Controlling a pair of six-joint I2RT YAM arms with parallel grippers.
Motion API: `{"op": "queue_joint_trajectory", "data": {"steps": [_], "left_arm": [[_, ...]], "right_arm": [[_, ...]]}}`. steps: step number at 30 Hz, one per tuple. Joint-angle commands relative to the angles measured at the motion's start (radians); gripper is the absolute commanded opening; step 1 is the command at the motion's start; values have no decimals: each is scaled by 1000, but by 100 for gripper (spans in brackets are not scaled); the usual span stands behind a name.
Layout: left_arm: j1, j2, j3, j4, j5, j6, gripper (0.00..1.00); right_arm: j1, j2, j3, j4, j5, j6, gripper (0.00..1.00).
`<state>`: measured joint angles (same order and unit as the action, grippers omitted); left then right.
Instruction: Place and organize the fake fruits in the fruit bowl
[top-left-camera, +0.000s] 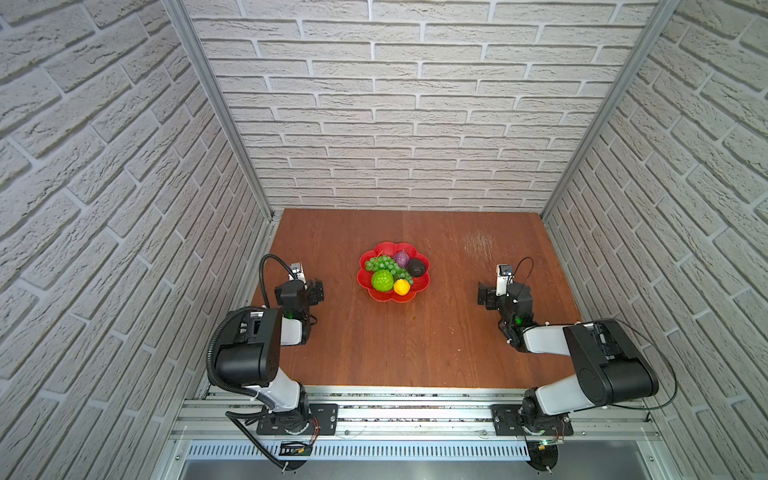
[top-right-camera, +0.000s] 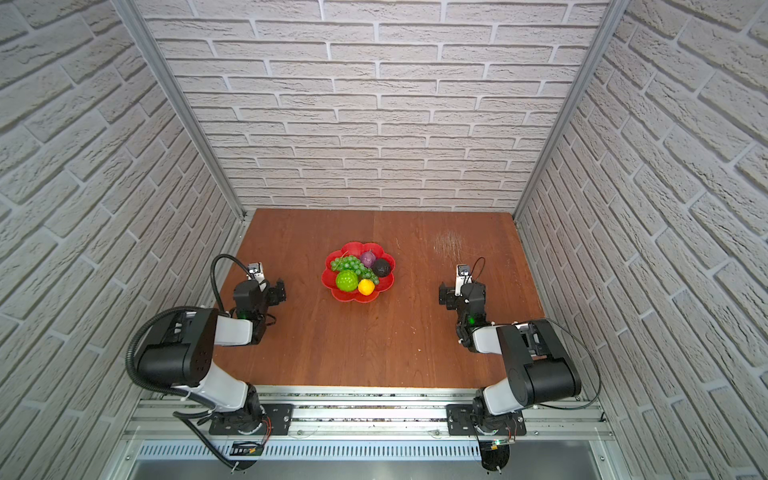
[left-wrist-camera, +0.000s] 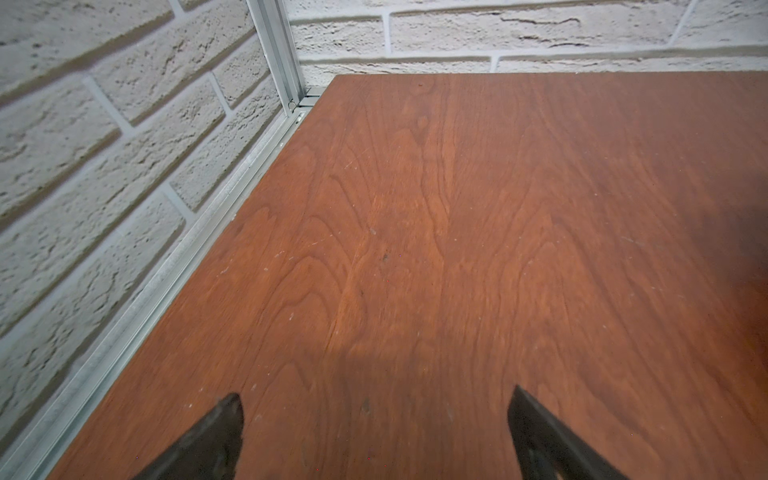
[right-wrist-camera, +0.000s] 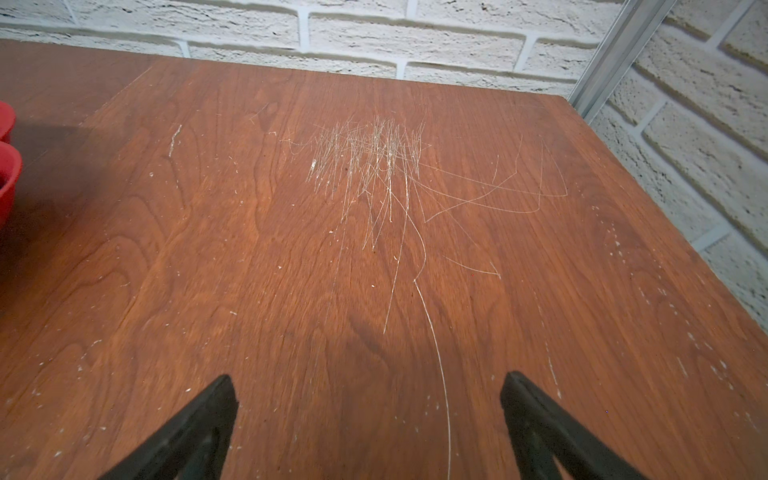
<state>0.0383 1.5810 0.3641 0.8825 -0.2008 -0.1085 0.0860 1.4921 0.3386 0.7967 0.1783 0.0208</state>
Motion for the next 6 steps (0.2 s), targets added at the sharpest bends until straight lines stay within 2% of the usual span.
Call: {"op": "queue_joint_trajectory", "data": {"steps": [1,6], "left_arm": [[6,-7,13,57,4,-8,98],[6,-9,5,71,4,-8,98]], "right_arm": [[-5,-25,13,44,-4,-3,100],[-5,-27,13,44,-3,-3,100]]}}
